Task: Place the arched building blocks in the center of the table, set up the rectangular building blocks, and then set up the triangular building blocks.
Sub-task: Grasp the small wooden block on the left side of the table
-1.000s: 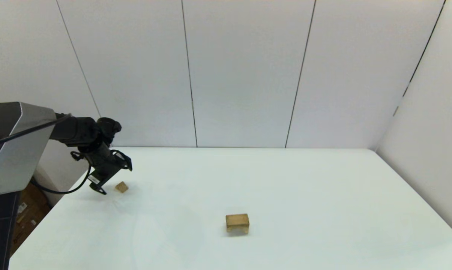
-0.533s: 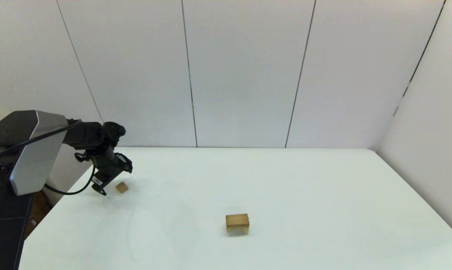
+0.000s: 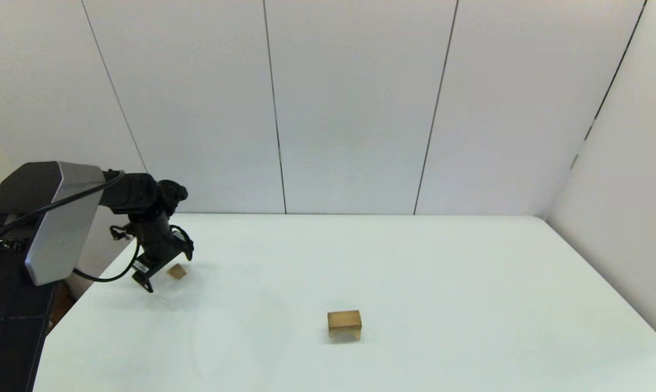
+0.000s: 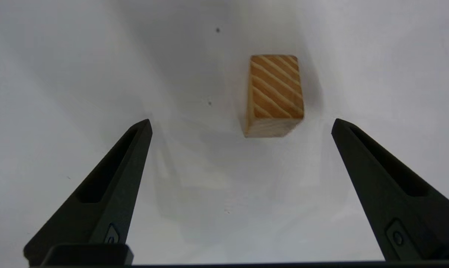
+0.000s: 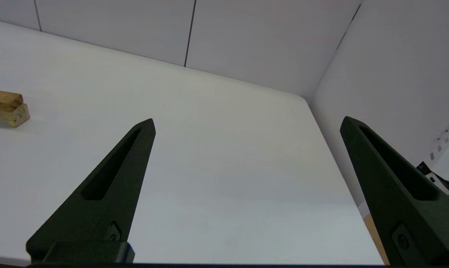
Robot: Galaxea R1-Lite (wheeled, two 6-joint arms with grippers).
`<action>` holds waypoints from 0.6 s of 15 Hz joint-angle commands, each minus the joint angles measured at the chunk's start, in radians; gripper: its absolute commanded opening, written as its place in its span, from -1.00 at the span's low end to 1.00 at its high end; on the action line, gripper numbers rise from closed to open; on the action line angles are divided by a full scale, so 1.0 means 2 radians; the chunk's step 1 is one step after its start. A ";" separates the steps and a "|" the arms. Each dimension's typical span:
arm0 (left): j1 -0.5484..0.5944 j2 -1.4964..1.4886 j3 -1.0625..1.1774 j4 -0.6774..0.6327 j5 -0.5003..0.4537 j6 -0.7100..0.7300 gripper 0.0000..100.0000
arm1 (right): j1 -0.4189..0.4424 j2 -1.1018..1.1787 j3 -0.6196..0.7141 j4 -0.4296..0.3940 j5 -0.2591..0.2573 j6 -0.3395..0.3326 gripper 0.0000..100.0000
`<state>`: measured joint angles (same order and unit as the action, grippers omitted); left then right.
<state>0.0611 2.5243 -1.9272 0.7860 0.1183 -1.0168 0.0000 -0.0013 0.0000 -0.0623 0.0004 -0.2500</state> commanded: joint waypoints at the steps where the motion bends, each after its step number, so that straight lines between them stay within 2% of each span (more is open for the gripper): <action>1: -0.001 0.010 -0.016 0.003 0.001 -0.003 1.00 | 0.000 0.000 0.001 0.000 0.001 -0.001 1.00; 9: 0.001 0.024 -0.018 0.000 0.014 -0.002 1.00 | 0.000 0.000 0.001 0.000 0.001 -0.002 1.00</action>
<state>0.0626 2.5689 -1.9628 0.7813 0.1470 -1.0140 0.0000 -0.0013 0.0000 -0.0619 0.0009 -0.2500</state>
